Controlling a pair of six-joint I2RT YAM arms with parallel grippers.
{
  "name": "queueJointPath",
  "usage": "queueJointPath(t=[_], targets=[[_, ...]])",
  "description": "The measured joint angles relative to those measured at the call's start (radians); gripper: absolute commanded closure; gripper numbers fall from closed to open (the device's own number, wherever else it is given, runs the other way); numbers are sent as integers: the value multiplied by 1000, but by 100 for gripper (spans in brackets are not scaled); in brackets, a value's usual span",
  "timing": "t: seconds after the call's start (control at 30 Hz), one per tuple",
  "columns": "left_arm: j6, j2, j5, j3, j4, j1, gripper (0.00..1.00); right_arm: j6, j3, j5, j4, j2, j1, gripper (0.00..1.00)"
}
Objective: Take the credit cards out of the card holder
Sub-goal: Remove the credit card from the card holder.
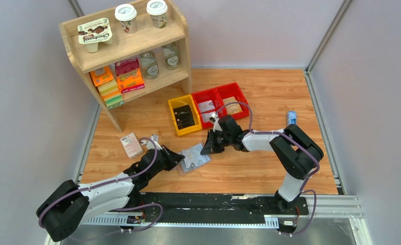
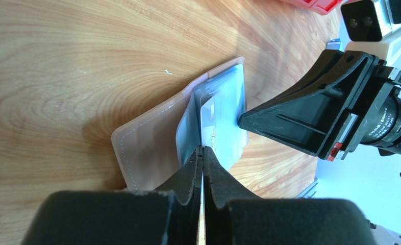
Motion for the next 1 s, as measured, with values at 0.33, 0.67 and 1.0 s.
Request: queueJointPath(t=[0.33,0.67,1.0], targets=[[2,9,-18,0,-26,0,75,0,0,-1,0,0,0,91],[1,57,-18,0,-11,0,62,0,0,-2,3,1,0,91],[-1,123,-16,0,61,0,58,-2,0,-3,5,1,0,91]])
